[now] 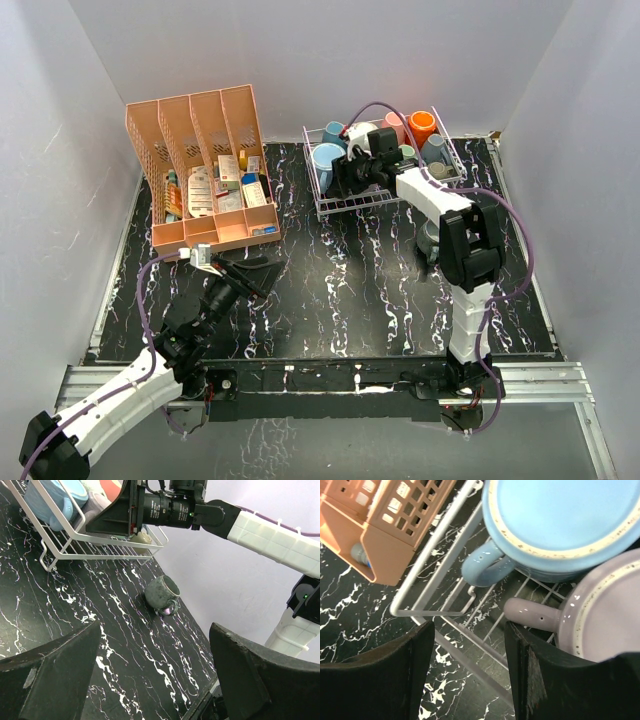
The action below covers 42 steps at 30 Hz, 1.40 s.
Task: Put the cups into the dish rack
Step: Turn the cup upside down in the dish rack.
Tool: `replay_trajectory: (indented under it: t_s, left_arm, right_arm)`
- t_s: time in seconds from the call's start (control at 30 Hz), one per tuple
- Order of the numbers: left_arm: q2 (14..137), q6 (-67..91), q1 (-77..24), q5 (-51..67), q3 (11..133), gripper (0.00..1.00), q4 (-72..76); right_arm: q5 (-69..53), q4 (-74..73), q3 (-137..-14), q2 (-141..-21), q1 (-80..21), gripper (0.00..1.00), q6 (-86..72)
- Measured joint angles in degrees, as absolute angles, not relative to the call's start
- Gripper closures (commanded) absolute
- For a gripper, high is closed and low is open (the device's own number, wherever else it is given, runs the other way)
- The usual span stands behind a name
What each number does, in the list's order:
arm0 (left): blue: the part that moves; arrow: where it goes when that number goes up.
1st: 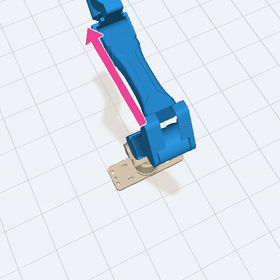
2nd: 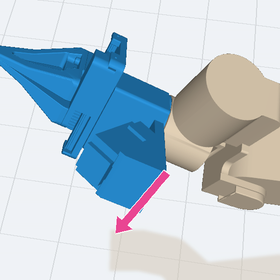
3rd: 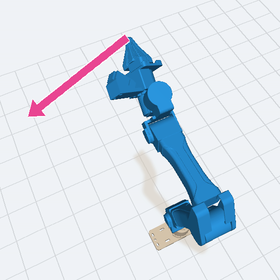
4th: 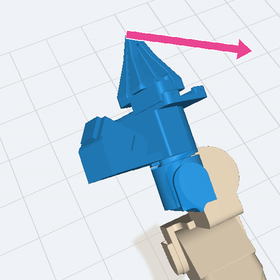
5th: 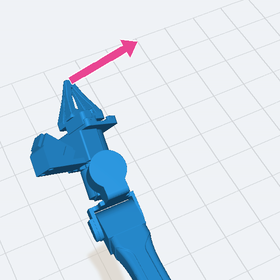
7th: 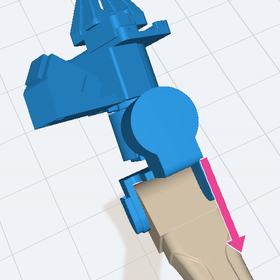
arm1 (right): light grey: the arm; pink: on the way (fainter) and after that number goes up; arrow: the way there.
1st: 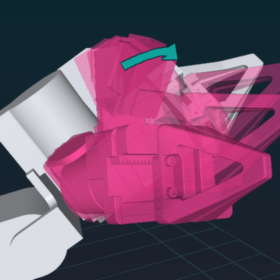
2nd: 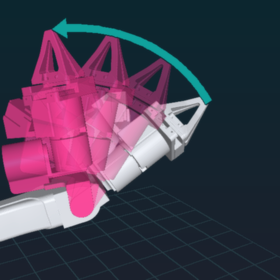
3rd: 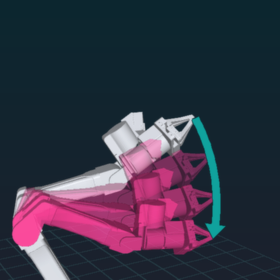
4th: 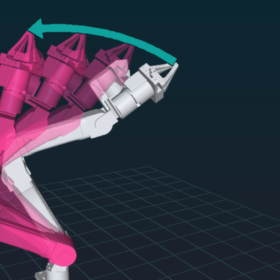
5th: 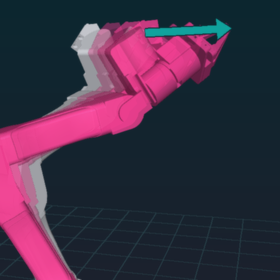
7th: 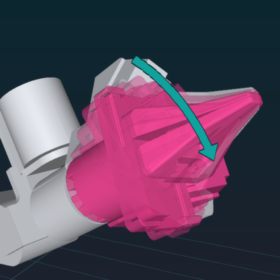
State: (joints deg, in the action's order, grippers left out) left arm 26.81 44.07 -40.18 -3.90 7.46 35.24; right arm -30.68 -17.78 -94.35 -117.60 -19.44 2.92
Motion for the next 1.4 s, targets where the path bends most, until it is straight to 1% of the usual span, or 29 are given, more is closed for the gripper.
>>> replay_trajectory:
  t_s: [0.27,0.53,0.83,1.07,1.2,1.4]
  left_arm:
    - [26.6,44.1,-40.2,-3.9,7.5,0.13,35.0]
    - [26.4,44.1,-40.2,-3.9,7.5,0.12,35.0]
    - [26.5,44.1,-40.2,-3.9,7.5,0.09,35.1]
    - [27.8,44.9,-40.2,-3.9,7.4,0.03,36.0]
    - [28.1,45.8,-40.2,-3.9,7.3,0.03,36.8]
    - [28.6,47.2,-40.2,-4.0,6.5,0.03,38.3]
  right_arm:
    - [-34.6,-17.8,-94.3,-115.2,-20.4,0.41,2.9]
    - [-41.2,-16.5,-92.3,-109.6,-20.8,0.41,3.2]
    - [-47.6,-13.0,-82.1,-98.6,-20.8,0.42,5.4]
    - [-50.2,-10.0,-74.1,-90.0,-20.5,0.43,8.4]
    - [-51.7,-9.3,-70.8,-87.0,-18.3,0.44,9.2]
    - [-54.5,-8.1,-65.1,-83.3,-10.7,0.44,9.3]
